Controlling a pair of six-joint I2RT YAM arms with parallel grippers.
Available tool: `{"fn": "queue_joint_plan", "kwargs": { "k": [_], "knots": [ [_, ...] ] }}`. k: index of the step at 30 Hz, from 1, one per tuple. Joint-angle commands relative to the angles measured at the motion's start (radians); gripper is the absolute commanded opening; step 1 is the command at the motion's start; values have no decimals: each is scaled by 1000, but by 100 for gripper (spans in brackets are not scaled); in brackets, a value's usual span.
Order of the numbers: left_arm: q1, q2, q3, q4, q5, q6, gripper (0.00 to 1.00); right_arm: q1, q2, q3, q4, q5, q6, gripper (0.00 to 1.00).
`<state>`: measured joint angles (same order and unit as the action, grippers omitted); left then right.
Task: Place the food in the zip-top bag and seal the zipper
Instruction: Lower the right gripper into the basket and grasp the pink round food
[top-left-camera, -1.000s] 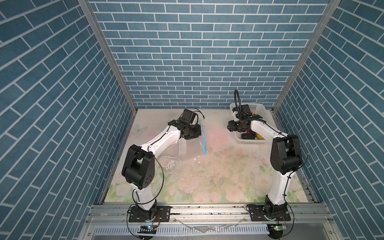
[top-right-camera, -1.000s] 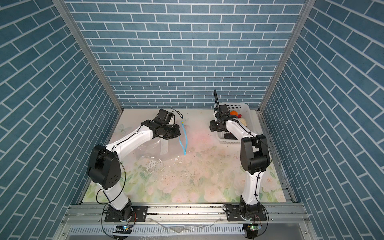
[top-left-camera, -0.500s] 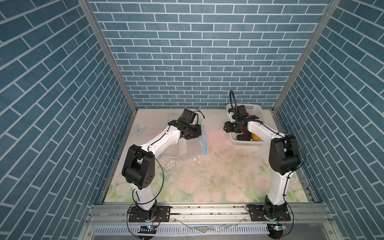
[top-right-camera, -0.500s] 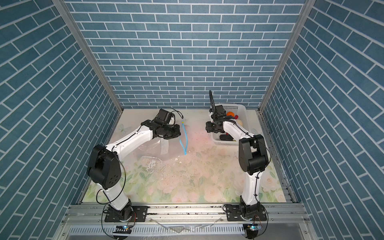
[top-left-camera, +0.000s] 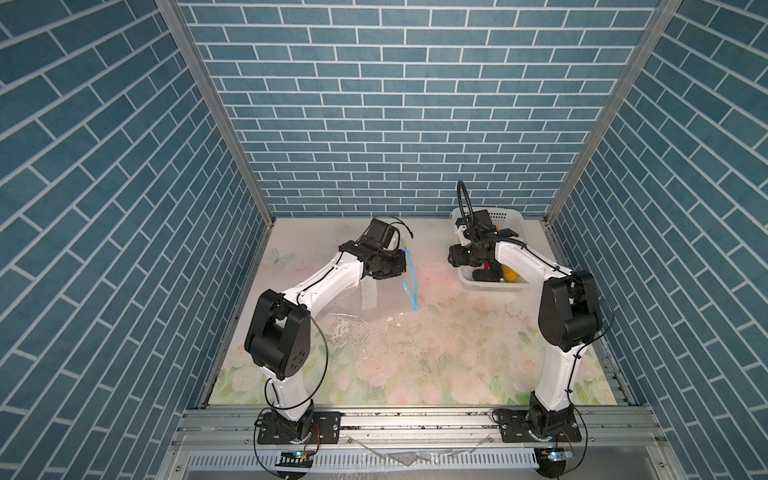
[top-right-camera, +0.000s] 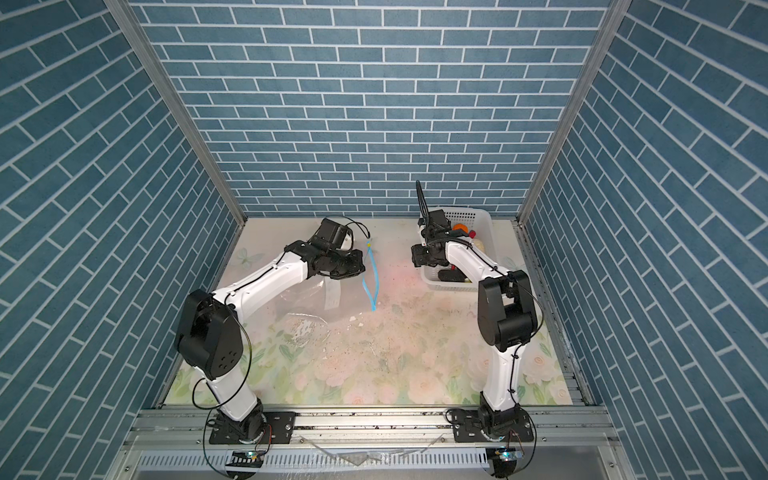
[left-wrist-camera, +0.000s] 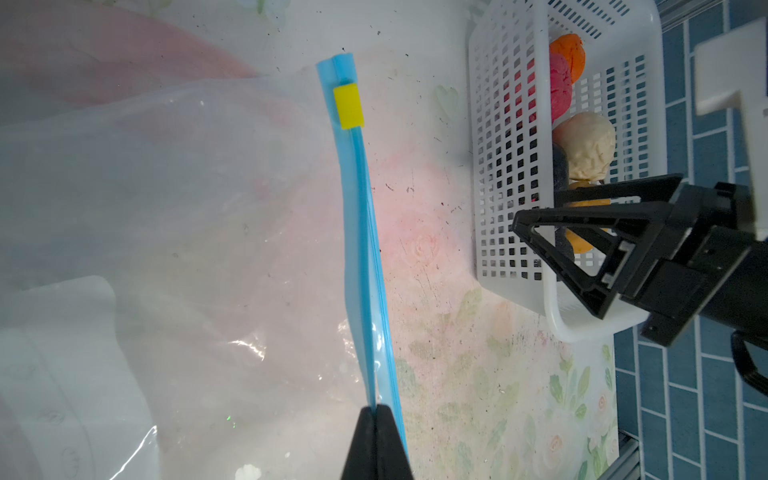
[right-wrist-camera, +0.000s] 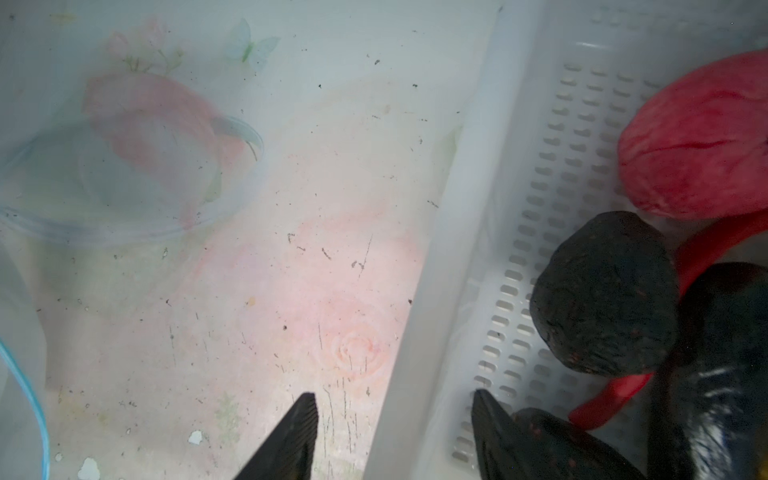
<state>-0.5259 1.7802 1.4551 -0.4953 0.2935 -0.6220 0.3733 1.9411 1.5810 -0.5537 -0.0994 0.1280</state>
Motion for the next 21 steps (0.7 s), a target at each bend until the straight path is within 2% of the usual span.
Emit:
{"fn": "queue_joint_plan", "kwargs": {
  "k": [1, 11, 21],
  "knots": [
    [-17, 21, 11, 8, 6, -4, 1, -14, -50, 57, -31, 59, -40, 61],
    [-34, 62, 60, -10, -1, 5, 1, -38, -19, 112, -42, 131, -84, 63],
    [-45, 106, 114, -32, 2, 7, 1, -86, 57, 187, -54, 153, -105, 63]
  ]
}}
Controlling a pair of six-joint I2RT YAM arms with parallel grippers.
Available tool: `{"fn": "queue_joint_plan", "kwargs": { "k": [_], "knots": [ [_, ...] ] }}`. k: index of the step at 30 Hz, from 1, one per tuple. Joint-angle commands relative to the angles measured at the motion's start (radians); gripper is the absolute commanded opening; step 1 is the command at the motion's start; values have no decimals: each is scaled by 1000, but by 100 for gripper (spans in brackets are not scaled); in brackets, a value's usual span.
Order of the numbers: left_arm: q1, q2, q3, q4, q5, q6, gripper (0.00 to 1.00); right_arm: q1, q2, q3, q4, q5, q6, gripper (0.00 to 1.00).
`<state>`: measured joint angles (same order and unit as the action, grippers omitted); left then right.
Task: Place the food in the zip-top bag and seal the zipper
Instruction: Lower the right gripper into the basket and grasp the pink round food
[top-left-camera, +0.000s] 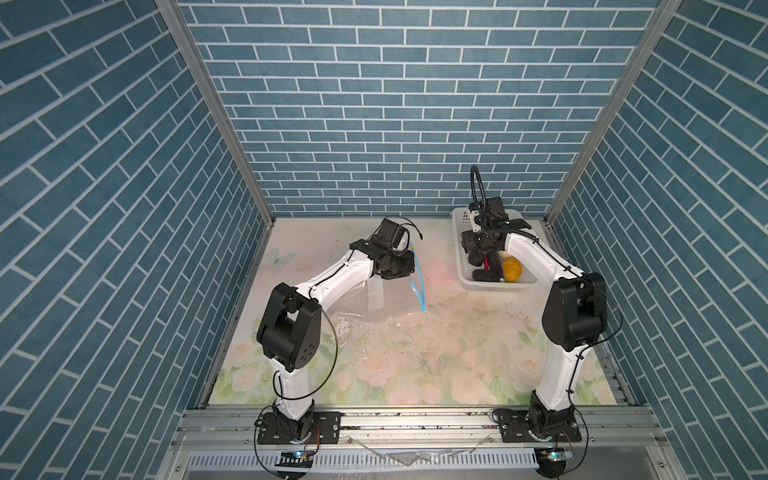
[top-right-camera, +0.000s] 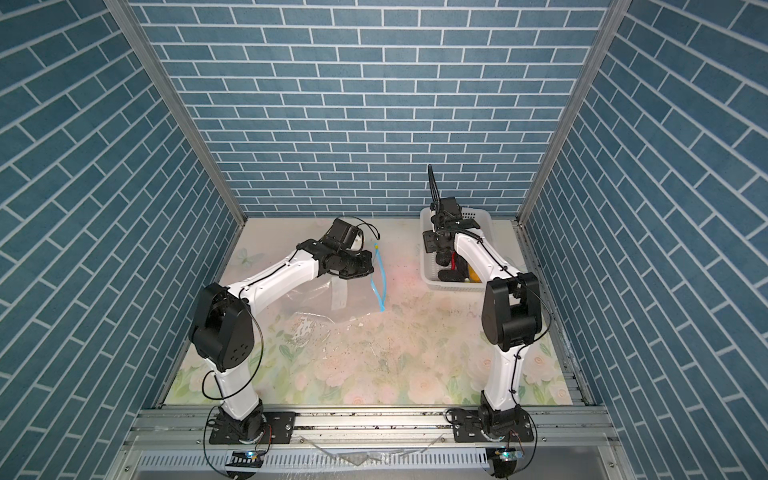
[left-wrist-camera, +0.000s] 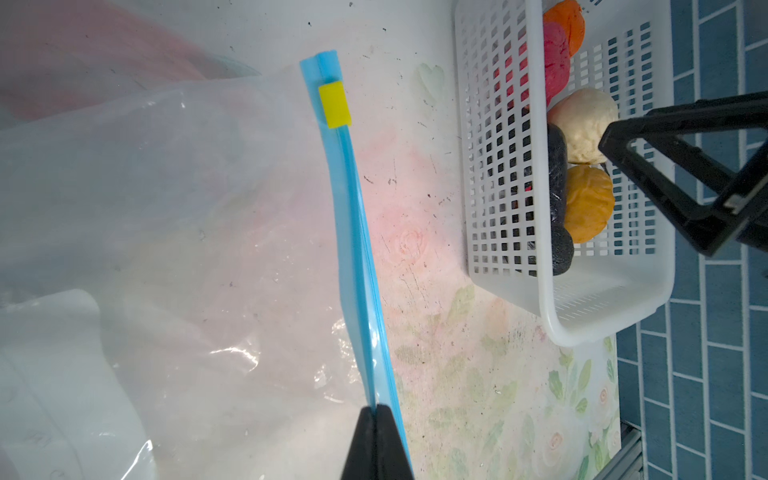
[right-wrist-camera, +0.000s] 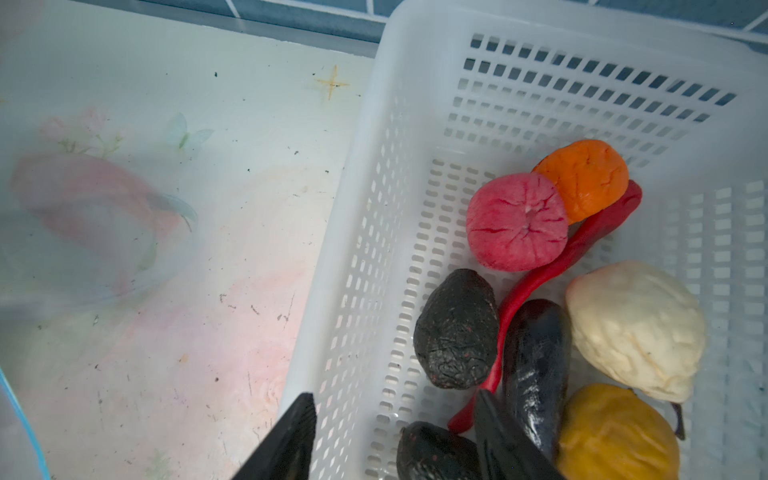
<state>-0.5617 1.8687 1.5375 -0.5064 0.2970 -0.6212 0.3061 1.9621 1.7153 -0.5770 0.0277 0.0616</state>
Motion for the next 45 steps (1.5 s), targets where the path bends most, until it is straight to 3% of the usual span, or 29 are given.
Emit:
{"fn": "queue_joint_plan", "kwargs": {
  "k": [1, 17, 25, 34, 45],
  "knots": [
    [-9, 22, 39, -24, -2, 5, 1, -27, 47, 62, -32, 26, -36, 63],
    [-11, 95, 133, -63, 3, 20, 1, -115, 239, 247, -75, 29, 34, 64],
    [-11, 112, 148, -71, 7, 24, 1, -137, 325, 332, -90, 11, 63, 74],
    [-11, 124, 161, -76, 13, 26, 1, -142, 402, 436, -121, 1, 81, 93],
    [-11, 126, 159, -77, 14, 33, 1, -149, 479, 524, -138, -18, 116, 85]
  ]
}}
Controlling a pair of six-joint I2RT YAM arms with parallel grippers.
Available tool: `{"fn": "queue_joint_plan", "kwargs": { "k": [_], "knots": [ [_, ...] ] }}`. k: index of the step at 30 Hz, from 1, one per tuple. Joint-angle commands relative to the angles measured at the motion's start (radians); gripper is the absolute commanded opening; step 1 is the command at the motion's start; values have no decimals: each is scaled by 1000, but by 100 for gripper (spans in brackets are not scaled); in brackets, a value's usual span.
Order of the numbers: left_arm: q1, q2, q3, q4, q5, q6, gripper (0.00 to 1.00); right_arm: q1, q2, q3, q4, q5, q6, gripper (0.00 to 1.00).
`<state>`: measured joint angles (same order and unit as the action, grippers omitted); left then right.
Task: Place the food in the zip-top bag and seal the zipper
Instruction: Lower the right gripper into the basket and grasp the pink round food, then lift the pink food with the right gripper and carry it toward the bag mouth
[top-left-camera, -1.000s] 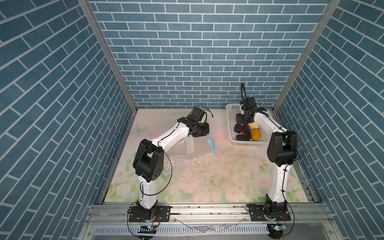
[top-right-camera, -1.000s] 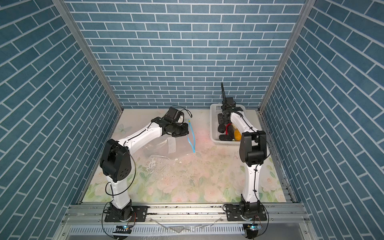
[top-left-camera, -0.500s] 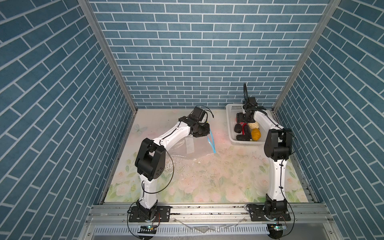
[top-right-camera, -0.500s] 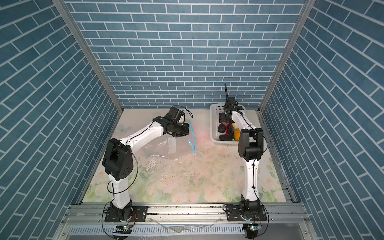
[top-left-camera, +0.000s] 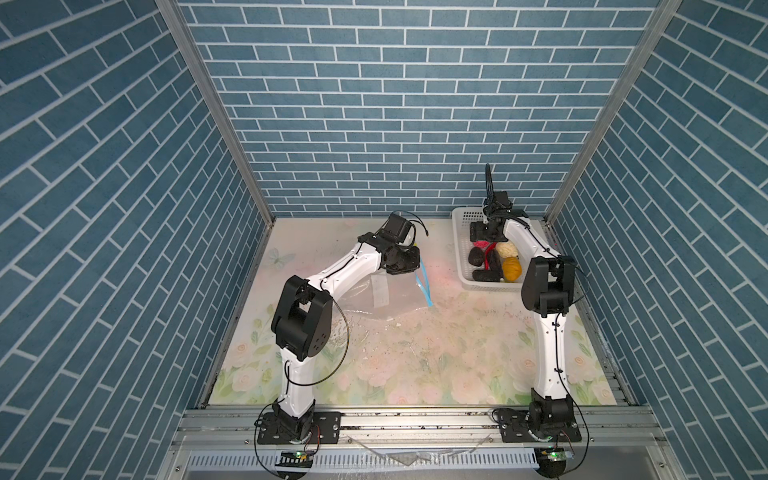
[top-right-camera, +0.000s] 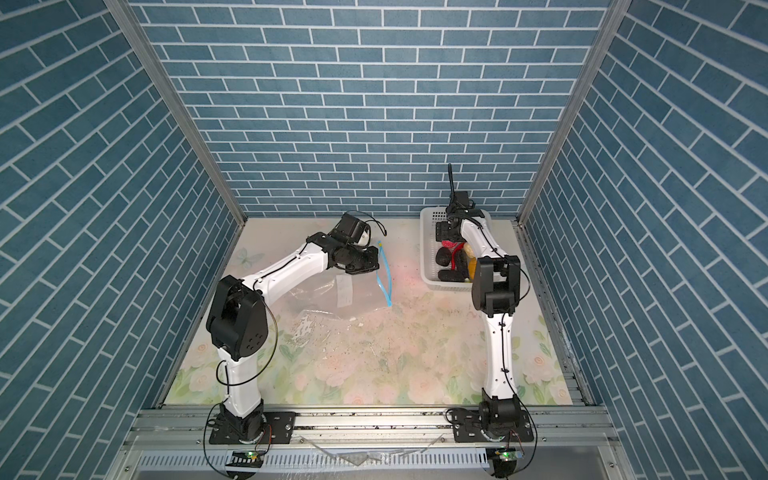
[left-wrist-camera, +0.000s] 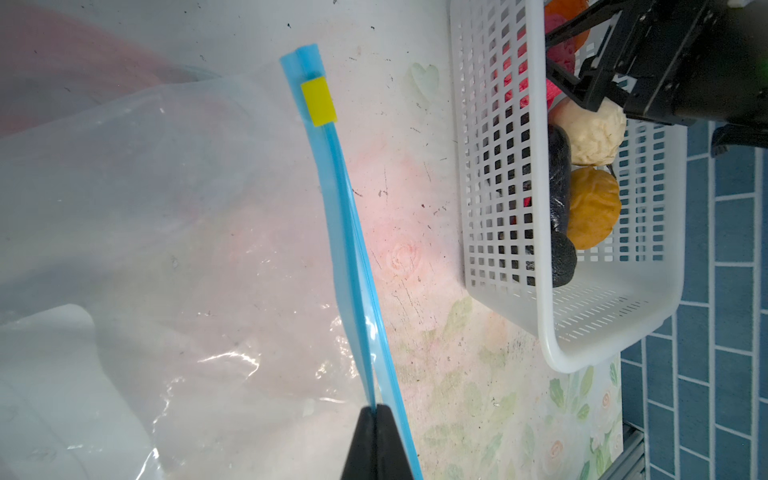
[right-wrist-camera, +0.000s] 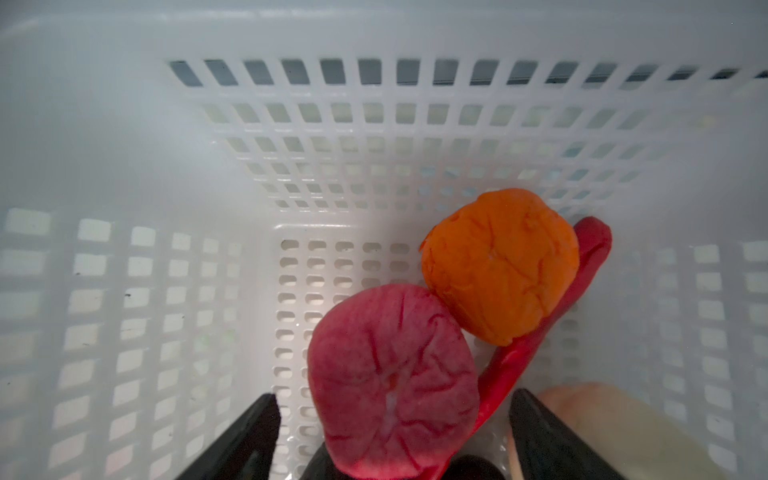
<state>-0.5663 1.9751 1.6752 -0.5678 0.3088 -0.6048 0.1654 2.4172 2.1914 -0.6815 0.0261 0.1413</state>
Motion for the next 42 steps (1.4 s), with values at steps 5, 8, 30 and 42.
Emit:
{"fn": "queue_joint_plan", "kwargs": {
  "k": [5, 8, 30, 42],
  "knots": [
    [-6, 18, 17, -13, 2, 20, 1, -12, 39, 50, -20, -30, 53, 81],
    [-7, 18, 14, -10, 6, 20, 1, -12, 44, 51, -14, -30, 58, 79],
    [-6, 12, 3, 2, 6, 13, 1, -12, -75, -71, 74, -48, 83, 68],
    [-6, -4, -13, 17, 5, 11, 1, -12, -217, -262, 221, -108, 121, 67]
  ]
}}
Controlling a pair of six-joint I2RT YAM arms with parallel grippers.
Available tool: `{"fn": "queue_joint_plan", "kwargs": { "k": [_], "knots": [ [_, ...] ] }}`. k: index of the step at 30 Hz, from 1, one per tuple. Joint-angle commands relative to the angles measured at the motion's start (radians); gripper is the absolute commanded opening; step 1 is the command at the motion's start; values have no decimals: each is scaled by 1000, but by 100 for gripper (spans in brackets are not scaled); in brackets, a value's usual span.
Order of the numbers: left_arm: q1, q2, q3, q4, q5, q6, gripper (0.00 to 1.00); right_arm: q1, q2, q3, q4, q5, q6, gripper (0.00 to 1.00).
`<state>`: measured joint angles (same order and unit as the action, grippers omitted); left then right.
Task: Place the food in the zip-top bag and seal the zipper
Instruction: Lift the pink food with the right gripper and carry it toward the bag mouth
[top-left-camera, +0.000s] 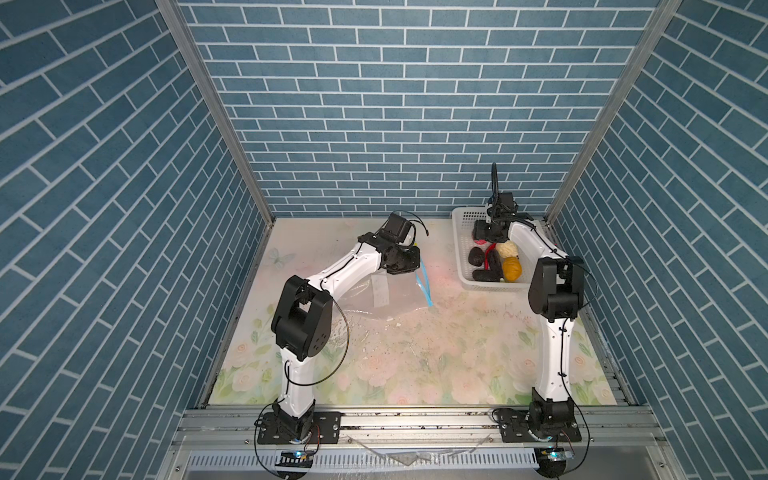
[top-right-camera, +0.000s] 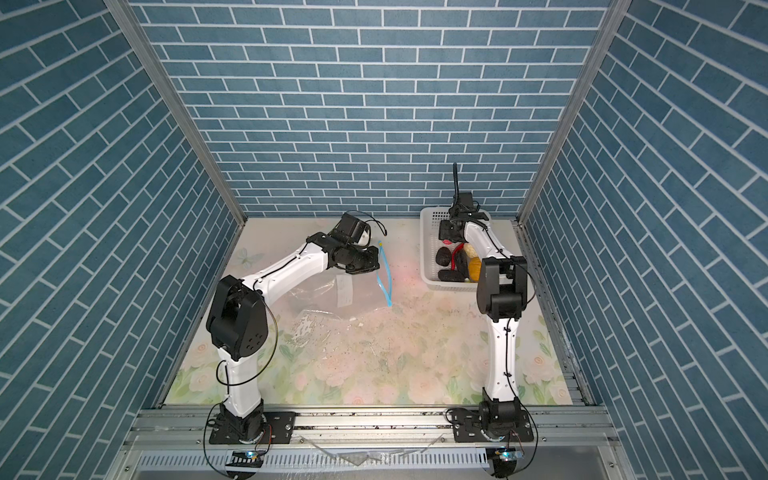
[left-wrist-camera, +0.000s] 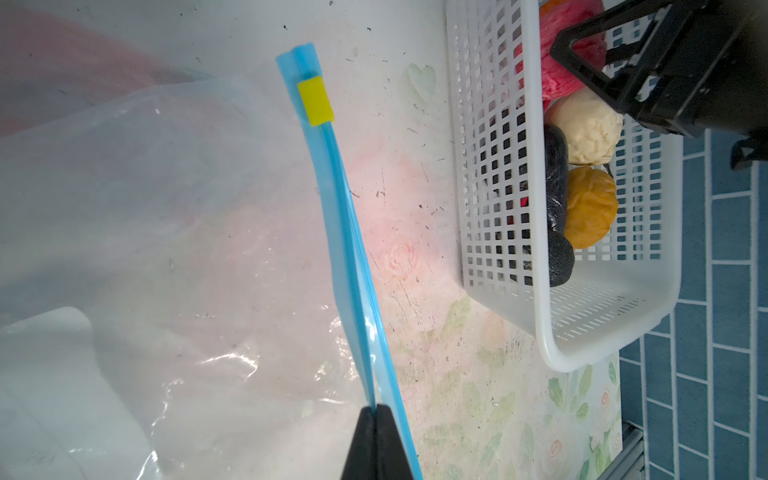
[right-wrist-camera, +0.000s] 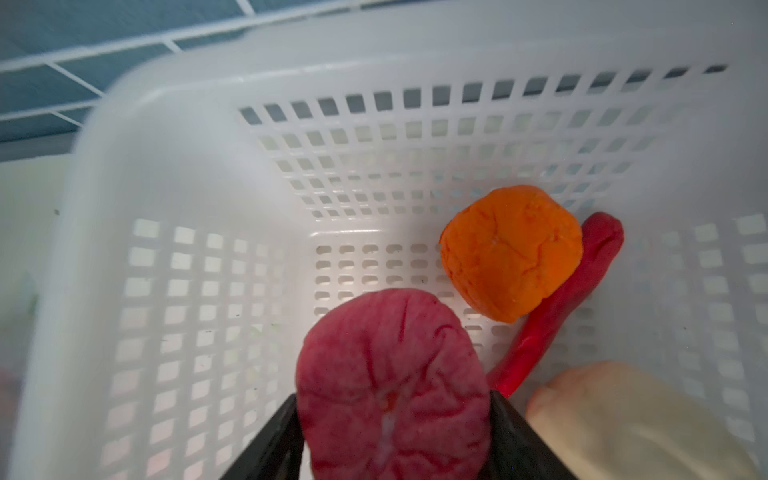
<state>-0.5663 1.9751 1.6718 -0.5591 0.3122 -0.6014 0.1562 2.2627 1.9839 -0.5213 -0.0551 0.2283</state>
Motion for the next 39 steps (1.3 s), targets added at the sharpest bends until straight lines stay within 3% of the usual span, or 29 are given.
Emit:
{"fn": "queue_joint_plan", "kwargs": {
  "k": [1, 5, 10, 25, 39],
  "knots": [
    [-7, -6, -9, 8, 2, 8, 1, -3, -87, -73, 70, -26, 37, 66],
    [-7, -15, -12, 10, 2, 8, 1, -2, -155, -149, 113, -26, 53, 66],
    [-7, -23, -15, 16, 6, 4, 1, 1, -257, -286, 186, -106, 74, 64],
    [-12, -53, -21, 19, 8, 3, 1, 60, -523, -570, 226, -161, 90, 63],
    [-19, -74, -18, 27, 13, 0, 1, 204, -610, -762, 364, -400, 177, 62]
  ]
}}
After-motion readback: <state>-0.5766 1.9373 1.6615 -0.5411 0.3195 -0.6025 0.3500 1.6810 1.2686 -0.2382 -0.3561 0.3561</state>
